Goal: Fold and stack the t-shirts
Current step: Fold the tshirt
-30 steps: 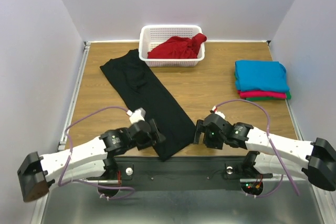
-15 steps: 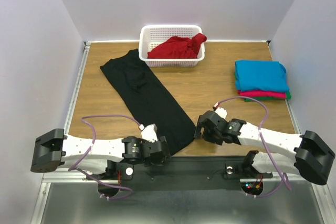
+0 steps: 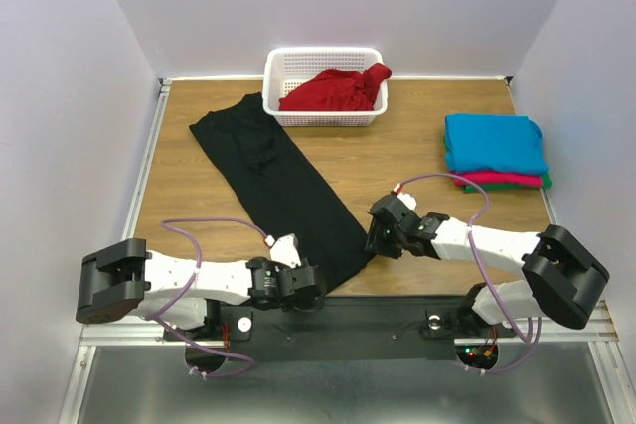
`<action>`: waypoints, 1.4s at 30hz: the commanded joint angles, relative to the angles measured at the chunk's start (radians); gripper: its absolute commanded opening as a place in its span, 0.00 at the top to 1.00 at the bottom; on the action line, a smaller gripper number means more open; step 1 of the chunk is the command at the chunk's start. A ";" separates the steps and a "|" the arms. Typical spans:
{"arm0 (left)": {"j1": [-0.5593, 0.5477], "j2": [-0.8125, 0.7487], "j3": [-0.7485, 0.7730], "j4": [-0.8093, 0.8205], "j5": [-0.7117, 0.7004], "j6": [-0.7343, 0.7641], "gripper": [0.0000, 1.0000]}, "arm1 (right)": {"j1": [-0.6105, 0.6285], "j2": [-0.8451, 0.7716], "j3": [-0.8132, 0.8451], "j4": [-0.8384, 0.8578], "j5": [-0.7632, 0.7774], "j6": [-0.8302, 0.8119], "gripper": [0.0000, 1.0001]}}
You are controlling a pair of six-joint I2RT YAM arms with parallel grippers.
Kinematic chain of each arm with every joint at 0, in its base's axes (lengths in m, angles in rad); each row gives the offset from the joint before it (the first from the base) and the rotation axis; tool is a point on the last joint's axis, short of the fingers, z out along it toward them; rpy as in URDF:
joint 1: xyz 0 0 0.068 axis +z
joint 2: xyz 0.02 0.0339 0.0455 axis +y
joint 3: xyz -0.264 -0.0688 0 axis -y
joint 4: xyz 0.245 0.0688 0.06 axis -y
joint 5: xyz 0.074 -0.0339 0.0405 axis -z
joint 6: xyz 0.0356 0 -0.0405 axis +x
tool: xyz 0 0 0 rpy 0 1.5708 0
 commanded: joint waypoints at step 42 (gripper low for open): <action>0.253 -0.234 0.119 0.065 -0.049 0.303 1.00 | -0.095 0.103 0.534 -0.171 0.089 -0.284 1.00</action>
